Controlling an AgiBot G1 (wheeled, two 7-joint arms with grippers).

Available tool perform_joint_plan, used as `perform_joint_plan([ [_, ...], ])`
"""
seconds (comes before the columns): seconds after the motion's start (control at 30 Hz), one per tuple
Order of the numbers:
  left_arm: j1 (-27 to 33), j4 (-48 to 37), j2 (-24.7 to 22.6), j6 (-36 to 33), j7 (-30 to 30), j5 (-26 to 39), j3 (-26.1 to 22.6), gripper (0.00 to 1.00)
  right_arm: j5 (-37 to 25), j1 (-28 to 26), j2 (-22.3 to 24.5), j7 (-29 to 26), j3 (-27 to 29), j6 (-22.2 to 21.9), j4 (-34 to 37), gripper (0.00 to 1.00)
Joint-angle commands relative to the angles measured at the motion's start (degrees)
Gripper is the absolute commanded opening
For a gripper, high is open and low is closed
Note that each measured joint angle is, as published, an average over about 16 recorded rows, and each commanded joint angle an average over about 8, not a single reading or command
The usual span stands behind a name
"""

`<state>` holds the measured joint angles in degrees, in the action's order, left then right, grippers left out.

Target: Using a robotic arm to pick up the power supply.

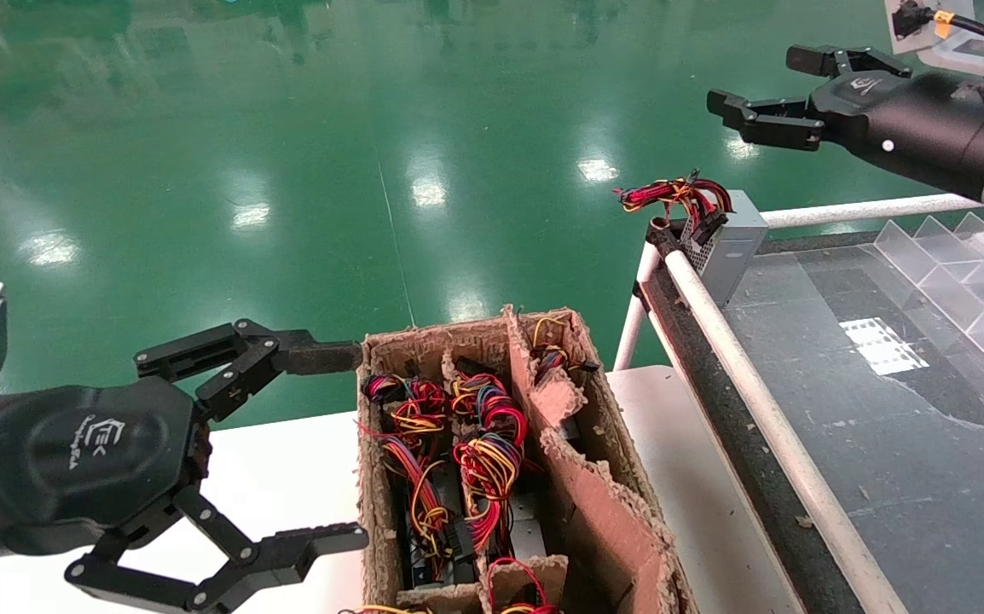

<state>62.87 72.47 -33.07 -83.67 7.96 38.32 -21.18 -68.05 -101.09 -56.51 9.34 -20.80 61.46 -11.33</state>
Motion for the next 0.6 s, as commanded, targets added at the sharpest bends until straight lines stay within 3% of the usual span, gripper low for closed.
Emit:
perform_joint_plan([
  [0.03,0.0,0.0,0.0,0.0,0.0,0.0,0.0,1.0,1.04,1.58,0.86,-0.8,0.19,0.97,-2.48,1.0],
  [0.6,0.0,0.0,0.0,0.0,-0.01,-0.01,-0.01,1.0,9.96,15.03,8.17,-7.64,1.82,9.22,-23.67,1.0],
])
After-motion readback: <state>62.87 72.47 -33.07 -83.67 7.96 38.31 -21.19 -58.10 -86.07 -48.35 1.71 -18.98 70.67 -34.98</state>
